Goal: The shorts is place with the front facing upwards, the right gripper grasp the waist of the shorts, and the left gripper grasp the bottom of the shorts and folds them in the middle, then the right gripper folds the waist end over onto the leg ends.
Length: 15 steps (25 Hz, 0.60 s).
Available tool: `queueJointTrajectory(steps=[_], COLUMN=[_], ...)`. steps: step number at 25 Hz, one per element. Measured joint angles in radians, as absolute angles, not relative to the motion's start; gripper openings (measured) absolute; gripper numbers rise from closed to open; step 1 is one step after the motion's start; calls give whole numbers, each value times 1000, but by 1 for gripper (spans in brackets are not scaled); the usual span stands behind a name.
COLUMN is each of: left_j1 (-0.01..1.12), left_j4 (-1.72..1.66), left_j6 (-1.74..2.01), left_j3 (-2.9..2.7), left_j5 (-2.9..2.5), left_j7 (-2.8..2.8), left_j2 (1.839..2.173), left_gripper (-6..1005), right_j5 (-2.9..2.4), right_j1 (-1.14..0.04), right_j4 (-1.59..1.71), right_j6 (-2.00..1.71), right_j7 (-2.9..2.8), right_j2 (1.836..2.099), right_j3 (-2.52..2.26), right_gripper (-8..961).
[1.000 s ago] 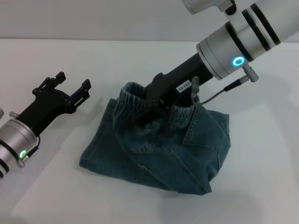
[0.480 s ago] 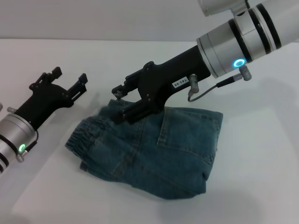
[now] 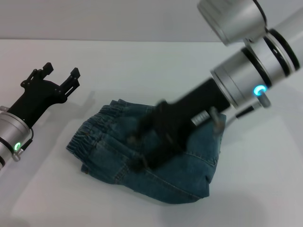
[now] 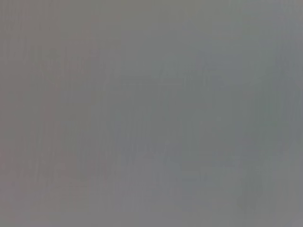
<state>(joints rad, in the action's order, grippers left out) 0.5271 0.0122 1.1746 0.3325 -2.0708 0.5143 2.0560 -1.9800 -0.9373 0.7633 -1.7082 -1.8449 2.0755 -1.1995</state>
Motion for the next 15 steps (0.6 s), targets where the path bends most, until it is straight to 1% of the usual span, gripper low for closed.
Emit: queueJointTrajectory(steps=[5, 15], left_j1=[533, 542], left_j4=[12, 12], left_j6=[1175, 1169], left_j3=[333, 333], left_j5=[-2071, -2071], left_j7=[514, 512], left_j2=[2056, 2057], left_gripper=[800, 800], right_j5=[-2056, -2221], right_j1=[-924, -892], right_j4=[768, 733], right_j6=[-1812, -1806], right_j7=[-1903, -1933], right_j2=[2070, 2077], right_j3=[-1223, -1308], right_gripper=[651, 652])
